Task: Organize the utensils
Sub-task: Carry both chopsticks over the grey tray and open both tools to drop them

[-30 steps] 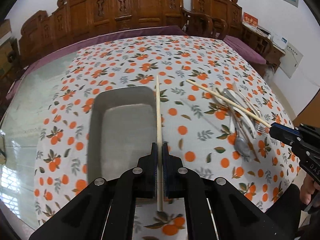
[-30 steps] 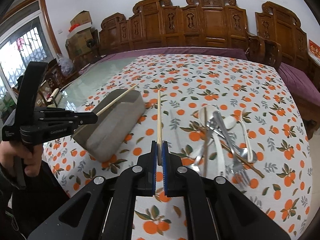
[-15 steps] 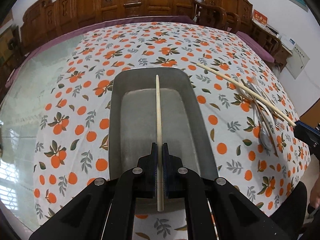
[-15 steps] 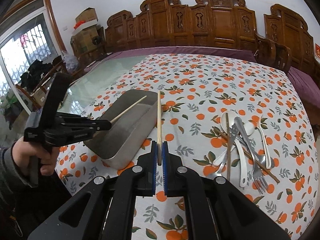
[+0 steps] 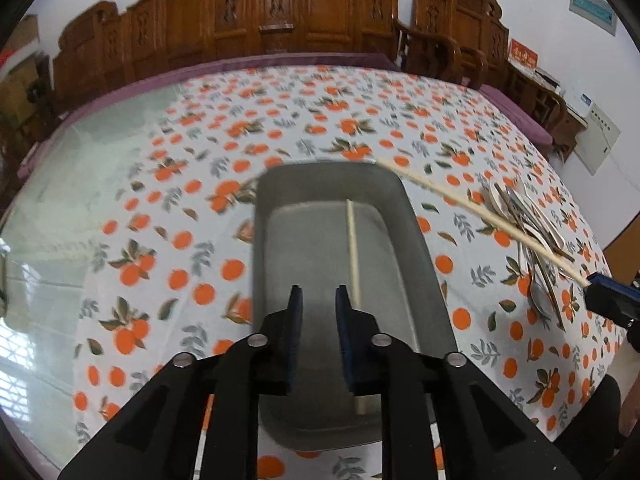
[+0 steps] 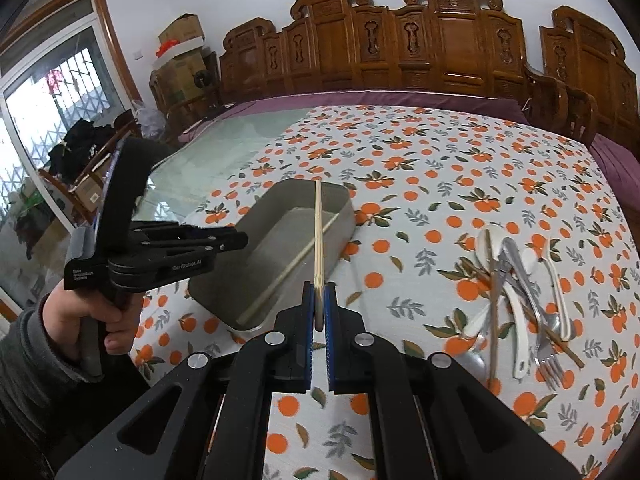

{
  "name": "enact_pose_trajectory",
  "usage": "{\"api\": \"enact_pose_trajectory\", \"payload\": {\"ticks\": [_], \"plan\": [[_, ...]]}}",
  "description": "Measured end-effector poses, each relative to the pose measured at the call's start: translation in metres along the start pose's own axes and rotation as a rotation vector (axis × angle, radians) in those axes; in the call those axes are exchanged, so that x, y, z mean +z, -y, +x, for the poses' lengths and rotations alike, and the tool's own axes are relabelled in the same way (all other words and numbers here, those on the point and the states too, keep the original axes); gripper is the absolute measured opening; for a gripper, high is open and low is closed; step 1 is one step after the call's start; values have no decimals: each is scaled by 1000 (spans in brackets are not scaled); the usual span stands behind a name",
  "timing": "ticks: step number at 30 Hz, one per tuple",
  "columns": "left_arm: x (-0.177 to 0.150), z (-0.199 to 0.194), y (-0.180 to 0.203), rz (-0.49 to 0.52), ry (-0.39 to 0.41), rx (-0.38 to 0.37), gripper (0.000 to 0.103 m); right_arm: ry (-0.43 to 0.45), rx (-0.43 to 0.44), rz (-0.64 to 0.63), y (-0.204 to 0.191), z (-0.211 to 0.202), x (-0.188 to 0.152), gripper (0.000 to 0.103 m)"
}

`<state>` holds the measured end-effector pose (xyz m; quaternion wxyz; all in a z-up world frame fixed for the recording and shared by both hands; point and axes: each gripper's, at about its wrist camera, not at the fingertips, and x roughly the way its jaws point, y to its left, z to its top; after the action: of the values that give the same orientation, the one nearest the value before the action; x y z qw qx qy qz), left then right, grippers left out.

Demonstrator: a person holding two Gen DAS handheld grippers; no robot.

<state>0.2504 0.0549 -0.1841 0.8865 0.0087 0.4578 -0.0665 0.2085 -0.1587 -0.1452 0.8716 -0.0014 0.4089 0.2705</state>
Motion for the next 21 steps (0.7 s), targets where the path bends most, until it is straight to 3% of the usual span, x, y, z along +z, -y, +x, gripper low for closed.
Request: {"api": "enact_pose_trajectory", "payload": {"ticks": [7, 12, 16, 18, 21], "plan": [[4, -25, -17, -1, 88, 38, 33, -29, 10, -5, -17, 24, 5, 6], [5, -36, -32, -23, 121, 58, 53, -56, -11, -10, -27, 45, 10, 6], [6, -40, -41, -27, 135, 82, 56, -76, -31, -3, -34, 62, 16, 6], [6, -43, -45, -37, 144, 79, 63, -88, -52, -9, -40, 71, 19, 6], [6, -47, -50, -52, 154, 72, 64, -106, -69, -5, -44, 83, 23, 6]]}}
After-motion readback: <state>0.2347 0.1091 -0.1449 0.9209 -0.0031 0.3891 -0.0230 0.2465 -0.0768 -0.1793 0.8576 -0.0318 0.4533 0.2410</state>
